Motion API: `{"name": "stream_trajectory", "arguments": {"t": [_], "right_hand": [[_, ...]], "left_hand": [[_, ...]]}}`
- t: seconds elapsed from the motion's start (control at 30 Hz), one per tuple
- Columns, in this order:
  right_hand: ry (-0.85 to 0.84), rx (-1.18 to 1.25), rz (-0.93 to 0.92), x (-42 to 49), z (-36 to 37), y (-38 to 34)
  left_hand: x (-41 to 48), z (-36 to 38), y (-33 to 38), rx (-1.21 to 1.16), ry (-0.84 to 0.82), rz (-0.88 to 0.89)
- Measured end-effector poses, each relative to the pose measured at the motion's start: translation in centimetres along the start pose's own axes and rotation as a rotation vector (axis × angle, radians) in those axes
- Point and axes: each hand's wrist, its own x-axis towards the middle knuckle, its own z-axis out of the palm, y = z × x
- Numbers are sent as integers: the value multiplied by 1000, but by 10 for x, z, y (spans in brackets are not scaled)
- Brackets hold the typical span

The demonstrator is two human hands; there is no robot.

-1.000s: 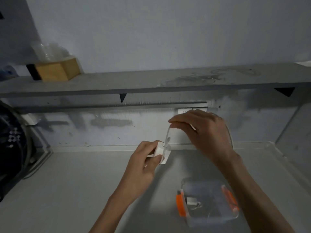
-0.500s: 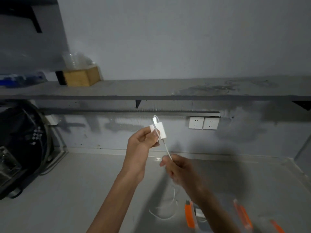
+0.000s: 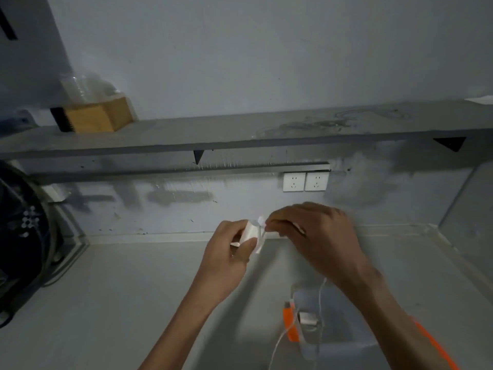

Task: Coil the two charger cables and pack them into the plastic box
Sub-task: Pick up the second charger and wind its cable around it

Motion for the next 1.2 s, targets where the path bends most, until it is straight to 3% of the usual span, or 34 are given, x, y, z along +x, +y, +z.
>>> {"name": "stream_trajectory", "arguments": {"t": [0.13,0.3,0.4,0.53,0.6,0.77,0.83,0.9,1.0,1.1,1.2], "right_hand": [[51,135,-39,16,-5,20],[-42,615,259,24,17,35],[-116,826,464,8,48,35],[-183,936,607,-29,87,4],[-159,970,653,-40,94,-9],[-352,961,643,-55,83,-27],[-444,945,643,-62,74,-32],[-425,779,556,-63,62,-33],[-250,390,324,-45,35,-24],[-79,51,93,-15,12,-9],[-50,33,19,6,4,8]], "left_hand": [[-22,-13,19,66,-107,158],[-25,-33,39,1,-222,131],[-18,-40,41,-152,-149,125],[7,-31,26,-593,21,-107],[18,-23,15,-673,82,-193],[31,-16,-11,-674,235,-239],[36,-20,-20,-553,303,-194],[38,-25,-28,-381,300,-154],[25,-22,-34,-113,145,-68],[1,-18,-27,-75,-73,-6],[-16,-25,-13,-114,-194,105]]}}
